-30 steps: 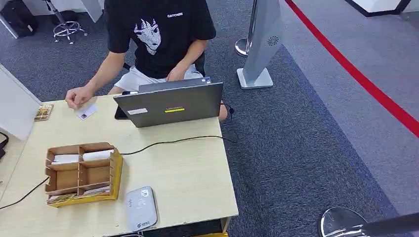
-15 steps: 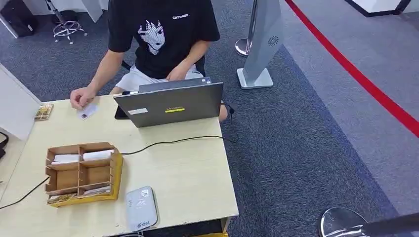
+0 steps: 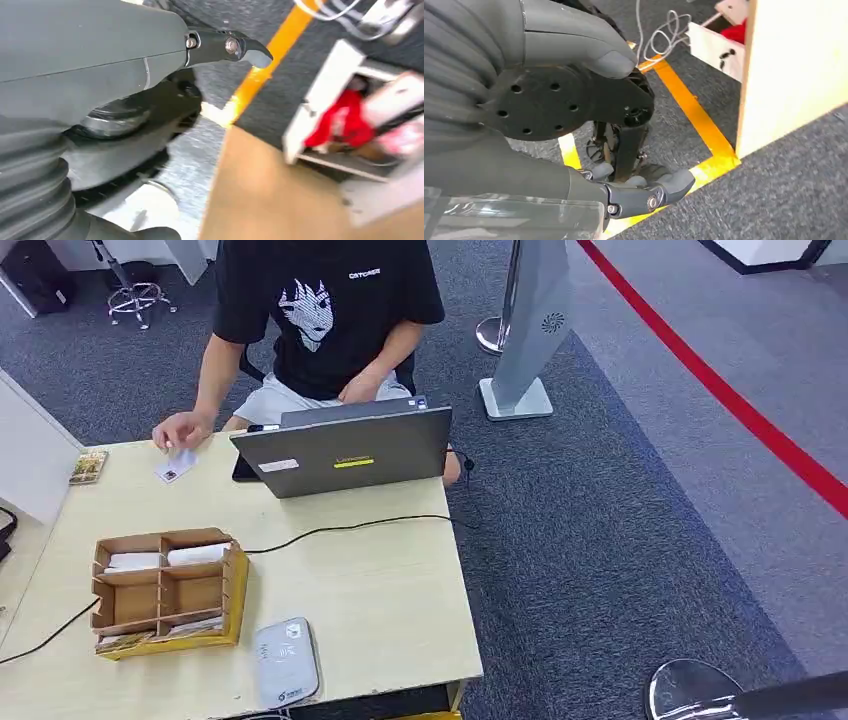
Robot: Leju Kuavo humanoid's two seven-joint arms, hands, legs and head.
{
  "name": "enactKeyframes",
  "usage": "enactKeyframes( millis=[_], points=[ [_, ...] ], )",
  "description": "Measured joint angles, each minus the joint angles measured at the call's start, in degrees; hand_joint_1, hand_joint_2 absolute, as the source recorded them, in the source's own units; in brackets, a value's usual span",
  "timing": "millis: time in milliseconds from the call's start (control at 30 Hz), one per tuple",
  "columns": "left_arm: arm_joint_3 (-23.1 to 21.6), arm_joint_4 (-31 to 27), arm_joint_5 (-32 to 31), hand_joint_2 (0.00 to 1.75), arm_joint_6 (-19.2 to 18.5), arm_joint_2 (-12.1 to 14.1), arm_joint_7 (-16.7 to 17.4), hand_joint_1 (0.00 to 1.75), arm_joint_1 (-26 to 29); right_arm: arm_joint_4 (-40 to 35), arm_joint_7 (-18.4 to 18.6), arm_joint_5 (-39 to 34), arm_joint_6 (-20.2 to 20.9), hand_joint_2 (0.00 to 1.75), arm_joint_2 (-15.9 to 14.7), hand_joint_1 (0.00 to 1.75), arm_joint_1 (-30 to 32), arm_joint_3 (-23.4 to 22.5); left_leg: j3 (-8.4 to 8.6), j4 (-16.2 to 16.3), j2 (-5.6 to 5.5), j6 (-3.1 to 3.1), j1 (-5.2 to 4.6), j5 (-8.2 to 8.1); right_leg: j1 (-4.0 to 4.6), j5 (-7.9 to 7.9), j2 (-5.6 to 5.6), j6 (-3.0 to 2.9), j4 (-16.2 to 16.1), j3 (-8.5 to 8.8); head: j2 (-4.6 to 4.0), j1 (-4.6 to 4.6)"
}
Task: Pass the card to the sensor for recognition and then transmit it.
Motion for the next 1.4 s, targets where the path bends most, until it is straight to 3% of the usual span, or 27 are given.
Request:
enactKeyframes(
  millis=[233, 367, 800, 900, 933, 1033, 1133, 1167, 1200, 1233, 1333, 1367, 1400],
  points=[
    [2.69, -4.45, 6.81, 1.75, 2.68, -2.06, -2.33, 0.0, 0.78, 2.03, 0.85, -8.49, -3.15, 1.75, -0.94, 0.0, -2.18, 6.02, -0.01, 0.0, 0.0, 0.0, -0.01, 0.0, 0.0, 0.0, 0.0, 0.01, 0.0, 0.0, 0.0, -0.02],
    [2.51, -8.66, 4.97, 1.75, 4.0, -2.85, -3.3, 0.0, 3.25, 2.78, 1.81, -10.64, -4.33, 1.75, -1.44, 0.0, -3.16, 9.4, -0.01, 0.03, 0.0, 0.0, -0.01, 0.0, -0.01, 0.0, 0.0, 0.01, -0.01, -0.01, 0.0, 0.0],
    [0.07, -19.68, -17.74, 1.75, -6.64, -4.4, -4.56, 0.0, 10.33, 3.76, 4.15, -11.12, -4.55, 1.75, -3.17, 0.0, -5.15, 17.43, 0.02, 0.03, 0.06, 0.01, 0.0, -0.01, 0.0, 0.01, 0.07, 0.01, -0.01, 0.0, 0.0, 0.02],
    [-1.74, -24.16, -30.97, 1.75, -11.22, -4.68, -5.66, 0.0, 12.84, 4.11, 6.05, -12.16, -5.4, 1.75, -3.67, 0.0, -5.88, 21.1, -0.02, 0.04, -0.03, 0.04, -0.03, -0.02, -0.03, 0.0, -0.05, 0.02, -0.02, -0.01, 0.0, 0.0],
    [-2.21, -25.22, -33.98, 1.75, -10.07, -4.75, -6.09, 0.0, 13.38, 4.26, 6.32, -12.6, -5.47, 1.75, -3.69, 0.0, -6.15, 21.89, -0.01, 0.04, -0.04, 0.04, -0.02, -0.02, -0.02, 0.0, -0.05, 0.02, -0.02, -0.01, 0.0, 0.02],
    [-2.79, -27.63, -27.82, 1.75, -1.67, -4.94, -10.02, 0.0, 13.13, 4.48, 5.94, -14.6, -5.95, 1.75, -3.26, 0.0, -6.61, 23.38, -0.01, 0.04, -0.04, 0.05, -0.03, -0.01, -0.03, 0.0, -0.05, 0.02, -0.02, -0.02, 0.0, -0.02],
    [2.02, -27.71, -28.06, 1.75, -1.4, -4.53, -14.61, 0.0, 9.86, 4.96, 4.42, -18.55, -6.99, 1.75, -2.27, 0.0, -7.14, 23.91, -0.05, 0.03, -0.23, 0.02, 0.03, 0.06, 0.03, 0.01, -0.24, 0.01, 0.03, 0.03, 0.0, -0.04],
    [3.83, -30.67, -25.06, 1.75, 0.96, -3.96, -17.18, 0.0, 10.34, 5.59, 3.18, -22.32, -7.37, 1.75, -1.99, 0.0, -7.23, 23.41, -0.04, 0.04, -0.16, 0.0, 0.1, 0.04, 0.11, 0.01, -0.13, -0.01, 0.1, 0.0, 0.0, -0.13],
    [5.12, -34.94, -19.32, 1.75, 5.97, -4.18, -19.74, 0.0, 11.28, 6.25, 1.93, -25.16, -7.46, 1.75, -1.64, 0.0, -7.25, 22.37, -0.03, 0.04, -0.07, -0.04, 0.16, 0.02, 0.18, 0.02, -0.02, -0.02, 0.09, 0.02, 0.0, -0.09],
    [6.45, -38.41, -11.14, 1.75, 13.32, -4.27, -20.39, 0.0, 11.57, 6.99, 1.4, -25.24, -7.17, 1.75, -1.51, 0.0, -7.23, 21.38, -0.04, 0.04, -0.13, -0.03, 0.1, 0.02, 0.13, 0.02, -0.09, -0.02, 0.08, 0.0, 0.0, -0.02],
    [8.74, -44.59, 14.53, 1.75, 43.62, -4.11, -20.37, 0.0, 12.08, 8.37, 1.03, -25.28, -6.54, 1.75, -1.31, 0.0, -7.03, 19.87, -0.02, 0.04, -0.17, -0.02, 0.03, 0.01, 0.04, -0.02, -0.09, -0.02, 0.08, -0.03, 0.0, -0.26],
    [8.96, -45.77, 19.01, 1.75, 48.56, -4.18, -20.17, 0.0, 12.88, 8.7, 0.98, -25.28, -6.45, 1.75, -1.29, 0.0, -6.95, 19.51, -0.02, 0.04, -0.15, 0.0, 0.04, 0.0, 0.06, -0.03, -0.1, -0.01, 0.05, -0.04, 0.0, -0.35],
    [8.98, -46.14, 20.34, 1.75, 48.29, -4.42, -18.44, 0.0, 12.99, 9.07, 0.83, -25.28, -6.38, 1.75, -1.25, 0.0, -6.9, 19.12, -0.05, 0.04, -0.25, 0.0, 0.07, 0.0, 0.08, -0.1, -0.2, 0.05, -0.02, -0.06, 0.0, -0.18]
  ],
)
